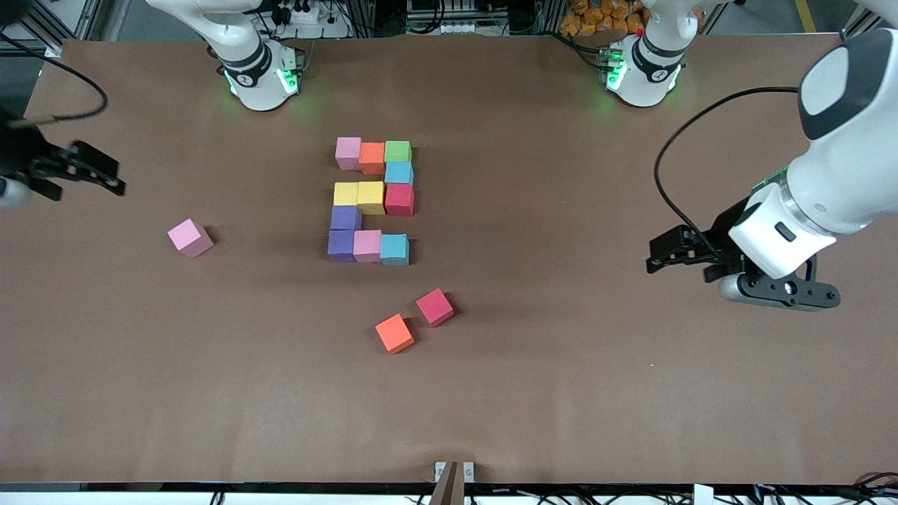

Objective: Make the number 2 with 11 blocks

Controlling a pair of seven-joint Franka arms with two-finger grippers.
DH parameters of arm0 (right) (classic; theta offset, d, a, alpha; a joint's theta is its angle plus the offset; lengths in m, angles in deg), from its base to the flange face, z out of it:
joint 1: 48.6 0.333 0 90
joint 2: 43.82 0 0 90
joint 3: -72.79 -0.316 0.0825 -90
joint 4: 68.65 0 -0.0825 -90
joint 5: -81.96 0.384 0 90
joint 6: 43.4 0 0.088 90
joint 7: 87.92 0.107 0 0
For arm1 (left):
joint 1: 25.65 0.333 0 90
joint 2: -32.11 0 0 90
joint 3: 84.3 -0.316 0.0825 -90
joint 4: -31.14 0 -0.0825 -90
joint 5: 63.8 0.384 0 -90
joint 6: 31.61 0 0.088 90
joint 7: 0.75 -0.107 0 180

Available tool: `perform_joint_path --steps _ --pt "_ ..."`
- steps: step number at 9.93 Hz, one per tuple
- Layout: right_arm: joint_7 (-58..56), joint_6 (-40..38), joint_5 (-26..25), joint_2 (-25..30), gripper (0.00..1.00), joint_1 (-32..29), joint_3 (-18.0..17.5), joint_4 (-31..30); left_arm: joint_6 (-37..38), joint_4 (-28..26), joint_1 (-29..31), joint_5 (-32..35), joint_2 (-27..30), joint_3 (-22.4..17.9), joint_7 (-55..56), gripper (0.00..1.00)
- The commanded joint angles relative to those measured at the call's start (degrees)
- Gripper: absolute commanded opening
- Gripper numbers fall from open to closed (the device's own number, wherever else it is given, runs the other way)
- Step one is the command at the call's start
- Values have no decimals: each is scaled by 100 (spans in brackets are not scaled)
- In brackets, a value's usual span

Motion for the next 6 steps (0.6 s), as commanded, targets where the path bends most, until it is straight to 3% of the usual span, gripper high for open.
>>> perform_joint_path --steps 1,5,6 --pt "-245 -185 69 -101 100 -68 15 203 -12 -164 27 325 228 128 -36 100" --pt "-271 -194 33 -57 100 -68 24 221 85 -181 97 192 412 67 35 100" --pt "-262 -194 33 -48 100 -68 24 221 128 -199 341 123 483 137 -9 100"
